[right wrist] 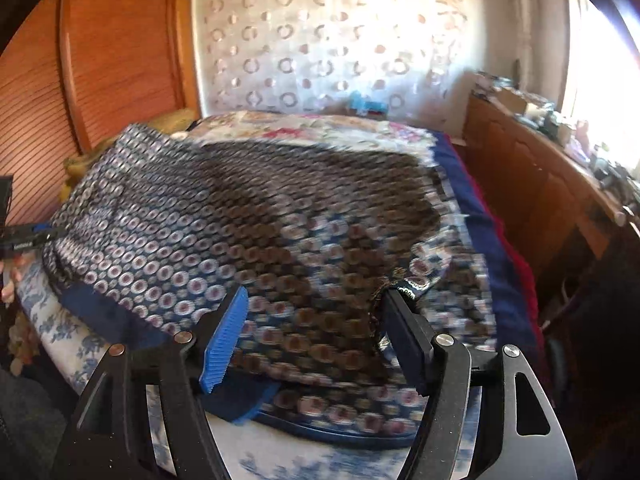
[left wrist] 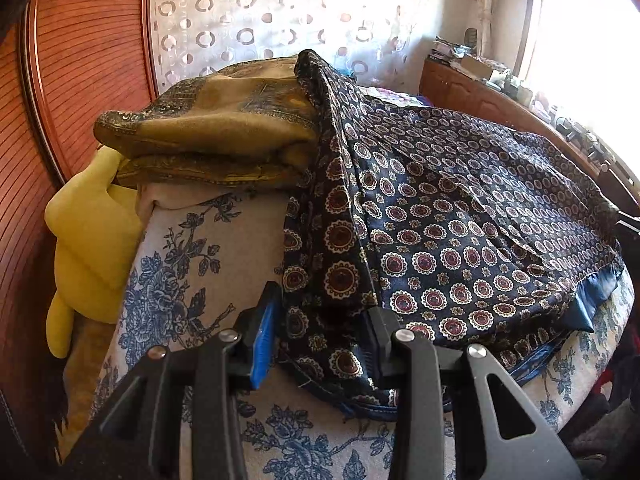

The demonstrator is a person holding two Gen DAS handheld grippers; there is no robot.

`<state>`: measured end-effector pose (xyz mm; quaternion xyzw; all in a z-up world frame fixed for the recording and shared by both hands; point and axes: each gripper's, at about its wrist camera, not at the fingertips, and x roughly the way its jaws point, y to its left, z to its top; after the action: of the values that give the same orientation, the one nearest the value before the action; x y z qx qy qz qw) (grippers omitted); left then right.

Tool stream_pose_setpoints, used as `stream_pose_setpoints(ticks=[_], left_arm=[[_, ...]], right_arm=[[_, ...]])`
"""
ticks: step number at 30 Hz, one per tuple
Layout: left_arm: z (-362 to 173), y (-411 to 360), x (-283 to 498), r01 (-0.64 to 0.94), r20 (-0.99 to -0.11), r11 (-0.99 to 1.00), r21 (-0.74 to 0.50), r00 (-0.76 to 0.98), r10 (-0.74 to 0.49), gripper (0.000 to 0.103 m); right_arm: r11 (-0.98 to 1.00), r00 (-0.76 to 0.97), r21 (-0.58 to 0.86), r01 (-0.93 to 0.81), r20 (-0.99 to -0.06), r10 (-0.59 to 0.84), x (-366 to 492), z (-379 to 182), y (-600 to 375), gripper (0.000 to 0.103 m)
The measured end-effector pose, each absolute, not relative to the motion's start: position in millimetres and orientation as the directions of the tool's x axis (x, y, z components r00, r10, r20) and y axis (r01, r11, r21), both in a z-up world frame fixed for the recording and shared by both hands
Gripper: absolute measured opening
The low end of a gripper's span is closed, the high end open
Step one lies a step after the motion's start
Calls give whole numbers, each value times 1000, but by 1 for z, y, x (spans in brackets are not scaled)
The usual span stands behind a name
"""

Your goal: Fold small clothes

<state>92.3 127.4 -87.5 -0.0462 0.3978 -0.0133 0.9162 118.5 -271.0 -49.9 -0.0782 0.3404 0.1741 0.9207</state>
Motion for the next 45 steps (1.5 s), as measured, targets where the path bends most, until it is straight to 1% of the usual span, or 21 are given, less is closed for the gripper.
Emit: stream_pose_setpoints(ticks=[10, 17, 20, 24, 27, 33, 34, 35, 36, 37, 40, 45], left_arm=[[-88, 127, 92, -6, -722, 996, -87, 690, -59, 36], [-88, 126, 92, -6, -718, 997, -83, 694, -56, 36], [-88, 126, 91, -6, -717, 996, -86, 695, -57, 36], [-88, 126, 91, -6, -715, 996, -87, 697, -58, 37], [-88, 126, 91, -6, -715, 997, -82, 697, -55, 37], [-88, 128, 90, -12, -707, 995, -101, 704, -64, 36], [-88, 128, 90, -7, -705, 994, -105, 706, -69, 35], [-89, 128, 89, 7, -701, 993, -115, 708, -86, 22], [-89, 129, 89, 17, -696, 991, -133, 710, -106, 14], [-90, 131, 89, 23, -691, 987, -159, 711, -128, 3], [-88, 131, 88, 39, -676, 979, -200, 718, -166, 1], [-65, 117, 81, 74, -624, 979, -191, 760, -179, 1]], right_arm=[[887, 620, 4, -462, -714, 326, 127, -84, -220, 70], [896, 599, -11, -445, -747, 288, 131, -96, -210, 71], [900, 607, -20, -436, -745, 277, 129, -97, -209, 74], [914, 629, -46, -404, -739, 241, 125, -99, -206, 82], [928, 635, -47, -369, -742, 215, 123, -99, -206, 84], [927, 638, -45, -374, -738, 222, 118, -100, -209, 88], [928, 640, -45, -369, -737, 218, 118, -100, -209, 89], [930, 643, -46, -365, -735, 216, 117, -100, -209, 89], [931, 644, -46, -362, -734, 214, 117, -100, -209, 90], [932, 644, -45, -361, -734, 215, 117, -100, -210, 90], [928, 645, -44, -370, -731, 223, 117, -100, -210, 90], [922, 641, -43, -384, -731, 233, 117, -100, -210, 91]])
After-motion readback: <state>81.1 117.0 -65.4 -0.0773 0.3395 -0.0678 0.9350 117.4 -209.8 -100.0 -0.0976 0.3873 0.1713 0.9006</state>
